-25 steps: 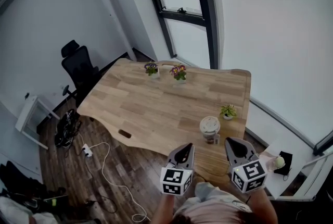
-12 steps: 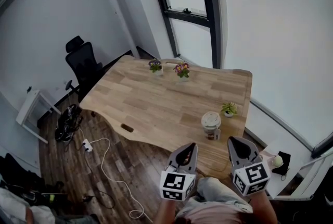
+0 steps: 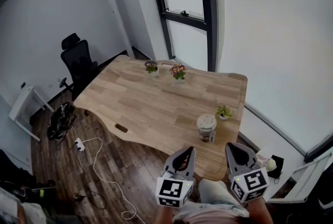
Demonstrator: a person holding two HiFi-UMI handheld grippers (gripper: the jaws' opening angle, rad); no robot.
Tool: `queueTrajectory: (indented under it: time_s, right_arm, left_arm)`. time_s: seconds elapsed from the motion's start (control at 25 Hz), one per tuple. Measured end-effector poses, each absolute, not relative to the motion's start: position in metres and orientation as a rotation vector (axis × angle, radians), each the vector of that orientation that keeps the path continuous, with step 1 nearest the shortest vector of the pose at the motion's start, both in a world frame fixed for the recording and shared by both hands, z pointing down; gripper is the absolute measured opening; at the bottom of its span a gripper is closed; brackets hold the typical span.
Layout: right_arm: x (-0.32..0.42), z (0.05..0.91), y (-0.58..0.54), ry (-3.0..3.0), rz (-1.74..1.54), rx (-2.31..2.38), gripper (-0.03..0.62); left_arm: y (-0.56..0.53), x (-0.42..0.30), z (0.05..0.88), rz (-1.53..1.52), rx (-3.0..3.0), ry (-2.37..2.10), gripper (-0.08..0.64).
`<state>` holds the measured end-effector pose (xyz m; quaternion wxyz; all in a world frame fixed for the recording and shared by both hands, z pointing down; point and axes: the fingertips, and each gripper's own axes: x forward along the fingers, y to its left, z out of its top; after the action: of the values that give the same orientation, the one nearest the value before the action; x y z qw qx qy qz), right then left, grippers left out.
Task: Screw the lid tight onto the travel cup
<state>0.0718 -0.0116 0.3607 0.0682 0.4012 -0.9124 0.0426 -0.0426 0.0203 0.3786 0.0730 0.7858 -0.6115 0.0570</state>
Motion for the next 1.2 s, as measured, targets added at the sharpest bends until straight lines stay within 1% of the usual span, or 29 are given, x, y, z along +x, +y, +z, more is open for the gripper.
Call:
queueTrajectory:
  time_s: [0.4,0.64,0.84,1.2]
  right_arm:
    - [0.065,0.360,-0.021,-2.773,0.171,1.157,-0.002]
    - [0.067,0.343,-0.025,-2.817,0.133,1.131,-0.002]
    - [0.079,0.334,-0.019,-2.850,0.090,1.096,-0.002]
    - [0.105,0.331,0.000,-2.882,0.111,1.093,-0.002]
  left_arm:
    - [0.018,-0.039,0.367,0.075,2.352,-1.825,0.002]
    - [0.018,-0.031,0.359,0.088,2.350,-1.857,0.002]
    - [0.024,-0.018,0.351,0.099,2.319,-1.894,0.002]
    - [0.043,0.005,0.348,0.129,2.297,-1.932,0.002]
